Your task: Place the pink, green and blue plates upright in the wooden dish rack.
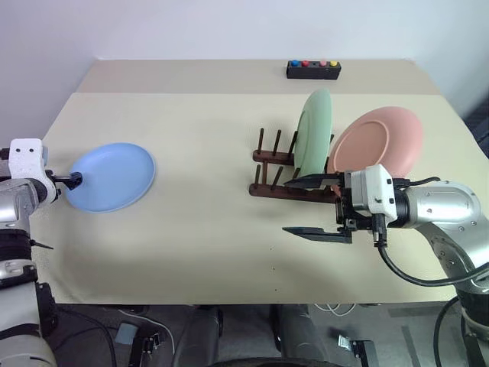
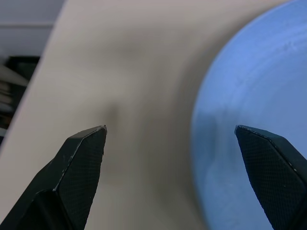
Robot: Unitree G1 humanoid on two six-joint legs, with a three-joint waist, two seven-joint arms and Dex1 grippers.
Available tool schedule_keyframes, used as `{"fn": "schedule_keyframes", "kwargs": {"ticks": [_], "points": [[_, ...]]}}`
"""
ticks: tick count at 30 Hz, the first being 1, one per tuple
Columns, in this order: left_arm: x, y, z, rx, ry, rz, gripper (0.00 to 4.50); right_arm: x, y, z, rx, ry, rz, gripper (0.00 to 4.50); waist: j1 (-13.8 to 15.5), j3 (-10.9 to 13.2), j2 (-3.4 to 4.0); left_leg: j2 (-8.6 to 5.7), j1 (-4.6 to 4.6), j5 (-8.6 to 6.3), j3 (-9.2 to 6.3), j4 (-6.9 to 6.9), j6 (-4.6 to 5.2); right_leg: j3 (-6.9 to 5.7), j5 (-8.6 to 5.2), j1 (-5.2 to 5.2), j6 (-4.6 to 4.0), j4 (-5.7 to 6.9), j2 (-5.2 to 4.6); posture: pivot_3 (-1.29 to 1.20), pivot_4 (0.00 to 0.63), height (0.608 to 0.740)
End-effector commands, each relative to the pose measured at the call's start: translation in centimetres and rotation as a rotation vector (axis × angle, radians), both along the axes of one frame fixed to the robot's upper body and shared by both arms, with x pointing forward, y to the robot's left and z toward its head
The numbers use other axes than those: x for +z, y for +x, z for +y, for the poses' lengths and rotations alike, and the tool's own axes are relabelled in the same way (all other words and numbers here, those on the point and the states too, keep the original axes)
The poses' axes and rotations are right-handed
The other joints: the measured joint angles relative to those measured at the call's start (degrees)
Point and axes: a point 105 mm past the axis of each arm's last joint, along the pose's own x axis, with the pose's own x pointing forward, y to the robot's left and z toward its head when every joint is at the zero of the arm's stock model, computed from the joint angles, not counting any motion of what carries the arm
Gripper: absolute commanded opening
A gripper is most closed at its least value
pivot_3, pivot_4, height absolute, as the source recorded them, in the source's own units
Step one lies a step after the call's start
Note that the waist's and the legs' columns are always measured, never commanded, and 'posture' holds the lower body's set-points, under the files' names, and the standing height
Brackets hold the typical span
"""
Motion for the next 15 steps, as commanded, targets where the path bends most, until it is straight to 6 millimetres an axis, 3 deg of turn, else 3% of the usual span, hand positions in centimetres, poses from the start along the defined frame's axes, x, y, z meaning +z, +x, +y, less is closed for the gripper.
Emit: {"fn": "schedule_keyframes", "kwargs": {"ticks": [1,2,5,12,15], "points": [[0.4,0.7,-0.4,-0.044,0.005,0.002,4.4,0.8,-0.3,0.0,-0.004,0.02,-0.05,3.73,-0.1,0.0,0.0,0.0,0.0,0.0,0.0,0.0,0.0,0.0,0.0,-0.01,0.0,0.0,0.0,0.0,0.15,0.74],[0.3,0.8,-0.5,-0.052,-0.004,0.003,4.4,0.8,-0.3,0.0,-0.007,0.021,-0.05,3.73,-0.2,0.0,0.0,0.0,0.0,0.0,0.0,-0.02,0.0,0.0,0.0,-0.01,0.0,0.01,0.0,0.0,0.15,0.74],[0.1,1.0,-0.7,-0.06,0.004,-0.008,3.51,0.6,-0.2,-0.2,-0.027,0.023,-0.049,3.73,-0.4,0.0,0.0,0.0,0.01,0.0,0.0,-0.03,0.0,0.0,0.0,-0.02,0.0,0.01,0.0,0.0,0.15,0.74],[0.5,1.5,-1.9,-0.096,0.008,-0.071,0.03,0.6,0.0,-0.5,-0.057,0.031,-0.057,3.73,0.0,0.0,0.01,0.0,0.01,0.0,0.0,-0.01,0.0,0.0,0.0,-0.03,0.0,0.06,-0.02,0.0,0.15,0.74],[2.3,2.2,-4.0,-0.161,-0.015,-0.199,0.03,0.8,0.3,-0.6,-0.075,0.035,-0.072,3.73,0.1,0.0,0.01,0.0,0.03,0.01,0.0,0.04,-0.02,0.01,0.0,0.01,0.0,0.08,-0.03,0.0,0.15,0.74]]}}
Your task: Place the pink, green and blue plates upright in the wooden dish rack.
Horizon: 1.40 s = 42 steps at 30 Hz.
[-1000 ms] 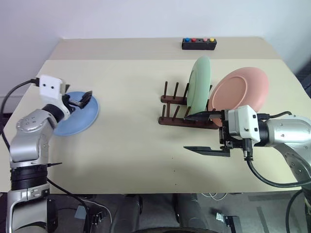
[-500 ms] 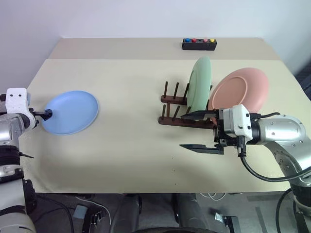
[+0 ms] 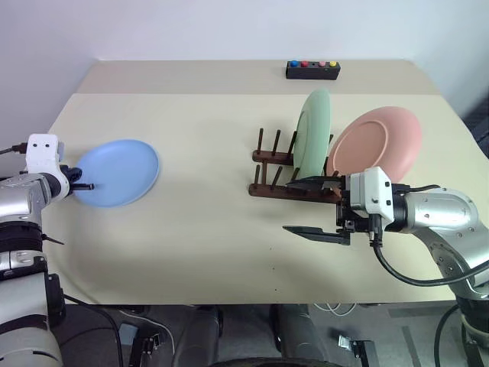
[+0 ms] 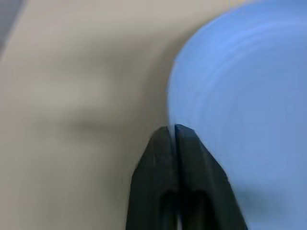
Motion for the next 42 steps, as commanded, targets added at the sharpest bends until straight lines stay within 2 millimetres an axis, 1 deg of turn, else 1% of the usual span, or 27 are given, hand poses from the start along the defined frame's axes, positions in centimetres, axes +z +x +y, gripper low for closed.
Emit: {"fn": "schedule_keyframes", "kwargs": {"ticks": [1,3,5,7,10,12,14,19,20,26,30,34,38,42], "points": [[2.9,1.1,-2.9,-0.077,-0.015,-0.185,0.03,1.5,0.2,-0.1,-0.022,0.022,-0.091,3.73,0.1,0.0,-0.01,0.0,0.0,0.01,0.0,0.01,-0.01,0.0,0.0,0.01,0.0,0.0,-0.01,0.0,0.15,0.74],[5.1,1.7,-5.1,-0.111,-0.034,-0.316,0.03,2.0,0.8,-0.1,-0.046,0.036,-0.119,3.73,0.2,0.0,-0.03,0.0,-0.02,0.02,-0.04,0.03,-0.03,-0.01,0.0,0.02,0.0,-0.01,0.0,0.0,0.15,0.74],[7.5,2.0,-7.5,-0.156,-0.001,-0.435,0.03,2.5,1.4,-0.1,-0.068,0.04,-0.152,3.73,0.2,0.0,-0.07,-0.01,-0.04,0.05,-0.06,0.05,-0.08,-0.01,0.01,0.02,0.0,-0.01,-0.01,0.0,0.15,0.74],[10.4,2.2,-10.6,-0.194,-0.027,-0.569,0.03,2.9,2.0,0.2,-0.088,0.053,-0.189,3.73,0.0,0.0,-0.07,-0.01,-0.04,0.05,-0.06,0.03,-0.09,-0.01,0.02,0.01,0.0,-0.03,-0.01,0.0,0.15,0.74],[14.2,2.2,-13.8,-0.175,-0.089,-0.742,0.03,3.6,3.2,0.9,-0.124,0.063,-0.271,3.73,0.0,0.0,-0.08,-0.01,-0.05,0.05,-0.06,0.02,-0.09,-0.01,0.02,-0.02,0.0,-0.02,0.0,0.0,0.15,0.74],[16.1,2.1,-15.6,-0.146,-0.121,-0.814,0.03,4.1,4.0,1.6,-0.156,0.066,-0.34,3.73,-0.1,0.0,-0.08,-0.01,-0.05,0.05,-0.05,0.02,-0.1,-0.01,0.03,-0.02,0.0,-0.03,0.0,0.0,0.15,0.74],[17.1,1.9,-17.3,-0.152,-0.147,-0.854,0.03,4.3,4.7,2.1,-0.193,0.041,-0.415,3.73,-0.4,0.0,-0.07,-0.02,-0.04,0.06,-0.02,0.0,-0.1,0.01,0.03,-0.05,0.0,-0.02,0.0,0.0,0.15,0.74],[18.0,1.1,-20.4,-0.2,-0.076,-0.91,0.03,4.6,5.8,3.4,-0.258,-0.035,-0.579,3.73,-0.4,0.0,-0.06,-0.02,-0.04,0.06,-0.01,-0.06,-0.11,0.01,0.03,-0.12,0.0,-0.02,0.0,0.0,0.15,0.74],[17.8,1.0,-21.2,-0.223,-0.083,-0.905,0.03,4.8,6.0,3.8,-0.271,-0.037,-0.61,3.73,-0.4,0.0,-0.06,-0.02,-0.04,0.06,0.0,-0.06,-0.12,0.01,0.03,-0.12,0.0,-0.02,0.0,0.0,0.15,0.74],[17.2,0.2,-24.1,-0.309,-0.091,-0.895,0.03,5.2,7.1,5.8,-0.311,-0.064,-0.749,3.73,-0.2,0.0,-0.06,-0.03,-0.05,0.09,0.0,-0.03,-0.16,0.02,0.04,-0.11,-0.02,-0.02,0.0,0.0,0.15,0.74],[17.1,-0.4,-25.0,-0.337,-0.099,-0.897,0.03,4.8,7.7,7.3,-0.299,-0.101,-0.801,3.73,-0.3,0.0,-0.05,-0.03,-0.05,0.1,0.0,-0.04,-0.17,0.02,0.04,-0.11,-0.02,-0.02,0.0,0.0,0.15,0.74],[17.2,-0.9,-25.7,-0.372,-0.109,-0.9,0.03,4.3,8.1,7.9,-0.291,-0.131,-0.827,3.73,-0.3,0.0,-0.05,-0.03,-0.05,0.1,-0.01,-0.05,-0.17,0.01,0.04,-0.11,-0.02,-0.02,0.01,0.0,0.15,0.74],[17.3,-1.5,-26.4,-0.402,-0.123,-0.902,0.03,3.6,9.1,8.1,-0.307,-0.173,-0.857,3.73,-0.3,0.0,-0.05,-0.03,-0.05,0.1,-0.01,-0.05,-0.18,0.01,0.04,-0.11,-0.02,-0.02,0.01,0.0,0.15,0.74],[17.3,-2.1,-26.9,-0.44,-0.116,-0.893,0.03,3.1,9.8,8.2,-0.31,-0.203,-0.872,3.73,-0.4,0.0,-0.05,-0.03,-0.05,0.1,-0.01,-0.05,-0.18,0.01,0.04,-0.11,-0.02,-0.02,0.01,0.0,0.15,0.74]]}}
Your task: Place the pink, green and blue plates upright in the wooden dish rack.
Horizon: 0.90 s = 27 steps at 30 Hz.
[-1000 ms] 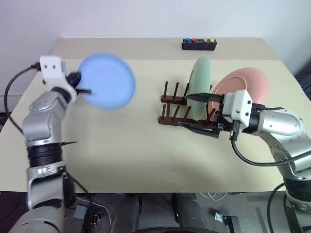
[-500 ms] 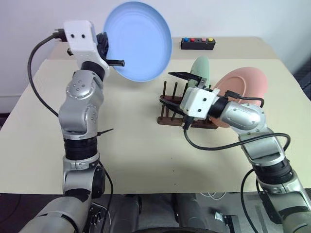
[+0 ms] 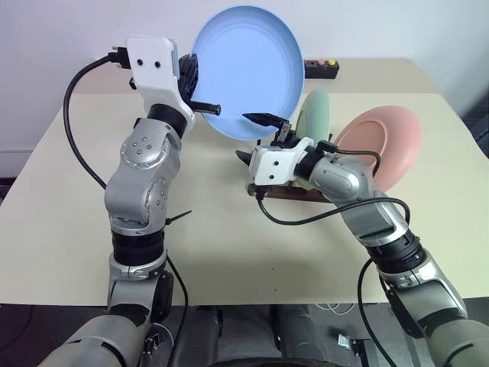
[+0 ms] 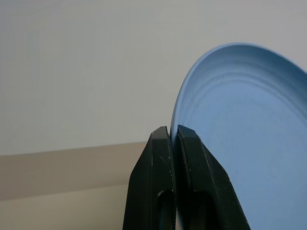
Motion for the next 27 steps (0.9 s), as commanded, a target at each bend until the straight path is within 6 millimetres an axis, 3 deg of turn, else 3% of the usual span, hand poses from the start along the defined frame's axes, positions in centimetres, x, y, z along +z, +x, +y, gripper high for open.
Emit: {"fn": "schedule_keyframes", "kwargs": {"ticks": [1,3,8,9,19,22,24,27], "points": [[1.3,-1.5,-0.6,-0.035,0.019,-0.061,0.0,1.0,0.1,0.5,0.012,-0.007,-0.068,3.48,0.0,0.0,0.0,0.0,0.0,0.0,0.0,0.0,0.0,0.0,0.0,0.0,0.0,0.0,0.0,0.0,0.15,0.74],[1.3,-1.6,-0.7,-0.034,0.024,-0.061,0.0,0.8,0.1,0.5,0.012,-0.017,-0.068,2.81,0.0,0.0,0.0,0.0,0.0,0.0,0.0,0.0,0.0,0.0,0.0,0.0,0.0,0.0,0.0,0.0,0.15,0.74],[1.5,-1.6,-0.5,-0.027,0.026,-0.063,0.0,0.6,0.0,0.7,0.018,-0.027,-0.076,0.2,-0.1,0.0,0.0,0.0,0.0,0.0,0.0,0.0,0.0,0.0,0.0,0.0,0.0,0.0,0.0,0.0,0.15,0.74],[1.5,-1.6,-0.5,-0.027,0.025,-0.063,0.0,0.5,0.0,0.7,0.017,-0.031,-0.08,0.01,-0.2,0.0,0.01,0.0,0.0,0.0,0.0,0.0,0.0,0.0,0.0,0.0,0.0,0.0,0.0,0.0,0.15,0.74],[2.1,-1.6,0.6,-0.077,-0.124,-0.068,0.0,-0.1,-0.1,0.5,0.016,-0.095,-0.136,0.01,0.0,0.0,0.02,-0.01,0.01,0.0,-0.01,0.0,-0.01,0.0,0.0,0.01,0.0,0.0,0.0,0.0,0.15,0.74],[2.7,-1.9,1.7,-0.105,-0.203,-0.095,0.99,-0.1,-0.2,0.4,0.016,-0.113,-0.157,0.0,-0.1,0.0,0.02,0.0,0.01,0.0,-0.01,0.0,-0.01,0.0,0.0,0.01,0.0,0.0,0.0,0.0,0.15,0.74],[3.2,-2.1,2.4,-0.119,-0.234,-0.119,1.99,-0.1,-0.2,0.4,0.016,-0.118,-0.164,0.0,-0.1,0.0,0.02,0.0,0.01,0.01,0.0,-0.01,-0.01,0.0,0.0,0.0,0.0,0.0,0.0,0.0,0.15,0.74],[4.8,-2.5,5.4,-0.104,-0.387,-0.189,3.54,-0.1,-0.2,0.3,0.022,-0.142,-0.183,0.0,-0.1,0.0,0.01,0.0,0.01,0.01,0.0,0.0,-0.01,0.0,0.0,0.0,0.0,0.0,0.0,0.0,0.15,0.74]]}}
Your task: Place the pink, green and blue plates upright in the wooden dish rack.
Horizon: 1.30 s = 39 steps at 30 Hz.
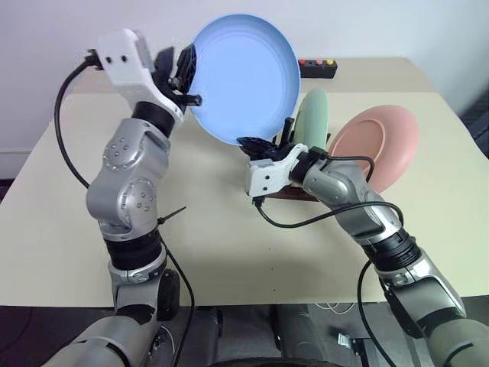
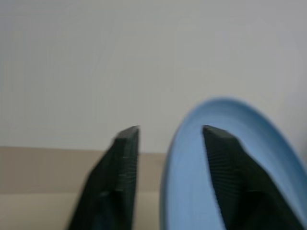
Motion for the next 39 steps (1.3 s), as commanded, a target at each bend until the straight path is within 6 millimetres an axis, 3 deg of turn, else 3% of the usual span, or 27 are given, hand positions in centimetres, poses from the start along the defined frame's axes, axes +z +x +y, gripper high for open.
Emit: {"fn": "schedule_keyframes", "kwargs": {"ticks": [1,2,10,13,16,19,25,33,39], "points": [[3.4,-1.4,3.4,0.02,-0.173,-0.142,4.05,1.0,-0.4,0.0,0.022,-0.012,-0.064,0.0,0.0,0.0,0.0,0.0,0.0,0.0,0.0,0.0,0.0,0.0,0.0,0.0,0.0,0.0,0.0,0.0,0.15,0.74],[3.6,-1.5,4.0,0.024,-0.2,-0.152,4.47,1.0,-0.4,0.0,0.023,-0.015,-0.067,0.0,0.0,0.0,0.0,0.0,0.0,0.0,0.0,0.0,-0.01,0.0,0.0,0.0,0.0,0.0,0.0,0.0,0.15,0.74],[4.1,-1.8,10.0,0.189,-0.237,-0.197,4.47,2.5,-1.1,0.6,0.077,0.04,-0.099,0.0,0.0,0.0,0.0,0.0,0.0,0.02,0.0,0.0,-0.03,0.0,0.0,0.01,0.0,-0.01,0.0,0.0,0.15,0.74],[2.6,-1.3,11.9,0.293,-0.115,-0.154,4.47,3.6,-1.7,1.1,0.127,0.14,-0.064,0.0,-0.2,0.0,0.0,0.0,0.03,0.02,0.0,-0.04,-0.03,0.0,0.0,0.0,-0.01,0.0,0.01,0.0,0.15,0.74],[-2.0,0.0,13.0,0.37,0.153,-0.022,4.47,4.6,-2.8,2.1,0.208,0.315,0.068,0.0,-0.6,0.0,0.01,0.01,0.05,0.02,0.0,-0.08,-0.03,0.0,0.01,0.0,-0.02,0.02,0.01,0.0,0.15,0.74],[-6.6,0.7,11.7,0.292,0.384,0.1,4.47,5.4,-3.8,2.8,0.283,0.47,0.23,0.0,-1.0,0.0,0.03,0.01,0.06,0.02,-0.03,-0.11,-0.03,0.0,0.02,0.01,-0.04,0.03,0.02,0.0,0.15,0.74],[-12.8,-0.6,6.5,-0.009,0.52,0.222,4.47,6.7,-4.9,2.8,0.375,0.751,0.516,0.0,-1.0,0.0,0.01,0.02,0.01,0.01,-0.14,-0.08,-0.02,-0.05,0.03,0.0,-0.07,0.06,0.01,0.0,0.15,0.74],[-16.9,-2.9,2.9,-0.276,0.612,0.3,4.47,6.8,-5.2,0.5,0.404,1.016,0.778,0.0,-1.3,0.0,0.06,0.03,0.03,0.01,-0.12,-0.15,-0.01,-0.04,0.03,-0.05,-0.09,0.09,0.02,0.0,0.15,0.74],[-18.0,-3.8,2.0,-0.363,0.637,0.324,4.47,6.7,-5.2,-0.6,0.404,1.137,0.899,0.0,-1.3,0.0,0.1,0.04,0.03,0.0,-0.12,-0.15,-0.01,-0.04,0.03,-0.06,-0.1,0.1,0.02,0.0,0.15,0.74]]}}
